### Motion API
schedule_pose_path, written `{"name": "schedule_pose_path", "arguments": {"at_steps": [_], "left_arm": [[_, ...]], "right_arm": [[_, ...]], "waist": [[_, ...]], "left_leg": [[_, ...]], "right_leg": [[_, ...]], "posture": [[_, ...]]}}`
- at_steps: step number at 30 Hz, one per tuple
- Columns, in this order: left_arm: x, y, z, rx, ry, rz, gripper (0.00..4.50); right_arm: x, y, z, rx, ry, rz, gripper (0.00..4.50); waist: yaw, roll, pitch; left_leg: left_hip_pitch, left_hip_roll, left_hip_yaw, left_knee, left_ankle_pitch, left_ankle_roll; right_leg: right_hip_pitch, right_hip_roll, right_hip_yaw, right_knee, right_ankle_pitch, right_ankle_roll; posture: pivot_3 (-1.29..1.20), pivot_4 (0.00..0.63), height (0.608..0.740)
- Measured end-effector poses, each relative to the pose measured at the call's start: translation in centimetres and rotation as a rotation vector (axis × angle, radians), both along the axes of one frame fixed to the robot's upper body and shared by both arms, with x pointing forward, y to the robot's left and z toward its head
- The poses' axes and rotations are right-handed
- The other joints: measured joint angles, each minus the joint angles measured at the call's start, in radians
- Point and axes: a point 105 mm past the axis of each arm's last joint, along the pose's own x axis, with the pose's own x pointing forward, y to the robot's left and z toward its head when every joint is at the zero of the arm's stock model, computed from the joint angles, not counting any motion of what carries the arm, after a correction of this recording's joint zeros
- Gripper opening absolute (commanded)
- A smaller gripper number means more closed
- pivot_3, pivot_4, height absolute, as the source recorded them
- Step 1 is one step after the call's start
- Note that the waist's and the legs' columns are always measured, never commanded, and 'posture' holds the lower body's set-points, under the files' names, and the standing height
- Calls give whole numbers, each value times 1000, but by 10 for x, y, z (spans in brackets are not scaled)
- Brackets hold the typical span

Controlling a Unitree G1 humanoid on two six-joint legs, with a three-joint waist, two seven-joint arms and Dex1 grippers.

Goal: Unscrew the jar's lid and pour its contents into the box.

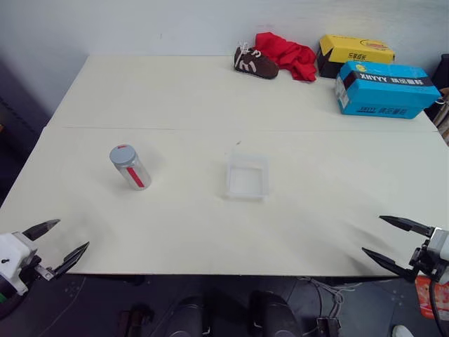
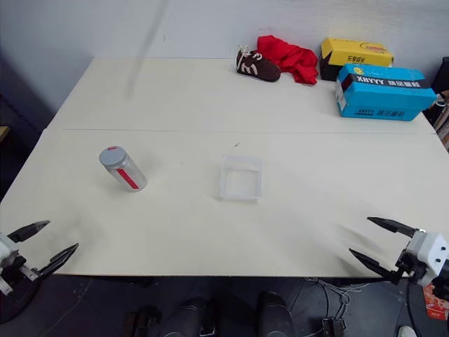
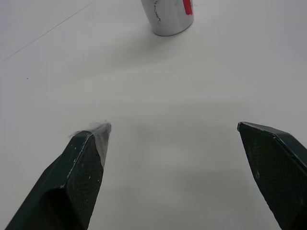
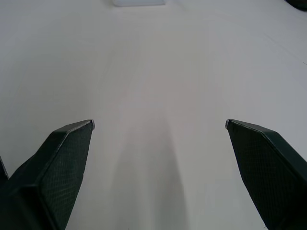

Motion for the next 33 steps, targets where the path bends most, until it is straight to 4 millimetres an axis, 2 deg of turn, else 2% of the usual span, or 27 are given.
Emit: {"name": "schedule_pose_path", "arguments": {"at_steps": [5,7,11,14,16,18,21,23,25,27,31,33], "left_arm": [[8,4,5,2,-49,54,4471],[10,7,3,-27,-61,105,4471],[-1,9,-4,-149,-90,204,4471],[-9,18,-7,-225,-170,370,4471],[-16,16,-12,-297,-191,456,4471],[-19,4,-17,-340,-174,486,4471],[-8,-31,-7,-378,-222,473,4471],[6,-48,6,-369,-282,482,4471],[23,-76,19,-383,-335,465,4471],[37,-97,22,-412,-336,459,4471],[67,-126,26,-459,-326,491,4471],[78,-132,33,-463,-342,530,4471]], "right_arm": [[10,11,1,30,-4,36,4500],[20,32,6,85,-36,78,4500],[31,75,23,221,-143,149,4500],[31,103,42,326,-239,226,4500],[28,119,50,365,-274,294,4500],[27,126,52,368,-275,327,4500],[28,128,50,368,-251,339,4500],[29,128,49,363,-240,339,4500],[31,127,48,358,-229,339,4500],[33,126,48,357,-229,338,4500],[35,124,45,363,-217,326,4500],[35,124,45,364,-213,324,4500]], "waist": [[0,0,0],[-4,0,0],[-15,0,0],[-14,-1,0],[-11,-3,-1],[-2,-6,-4],[17,-10,-6],[25,-11,-6],[28,-11,-6],[28,-11,-7],[28,-11,-7],[27,-11,-7]], "left_leg": [[1,0,0,0,1,0],[2,0,1,0,1,-1],[3,0,1,-1,1,-2],[4,0,1,-1,1,-1],[4,0,1,-1,0,-1],[4,0,1,0,0,0],[6,-1,1,1,0,1],[7,-1,1,1,0,1],[10,-1,1,1,0,1],[11,0,1,0,0,0],[11,0,1,0,2,3],[11,0,1,0,3,5]], "right_leg": [[0,0,0,1,0,0],[0,0,1,3,0,0],[1,0,2,4,0,-1],[1,0,2,4,0,-1],[2,0,2,4,0,-1],[2,0,2,4,0,0],[5,-1,2,2,0,-1],[7,0,2,1,0,-1],[10,0,2,1,0,0],[11,1,2,1,0,0],[11,2,1,2,0,0],[11,3,1,2,0,0]], "posture": [[0,150,740],[0,150,740],[0,150,740],[0,150,740],[0,150,740],[0,150,740],[0,150,740],[0,150,740],[0,150,740],[0,150,740],[0,150,740],[0,150,740]]}}
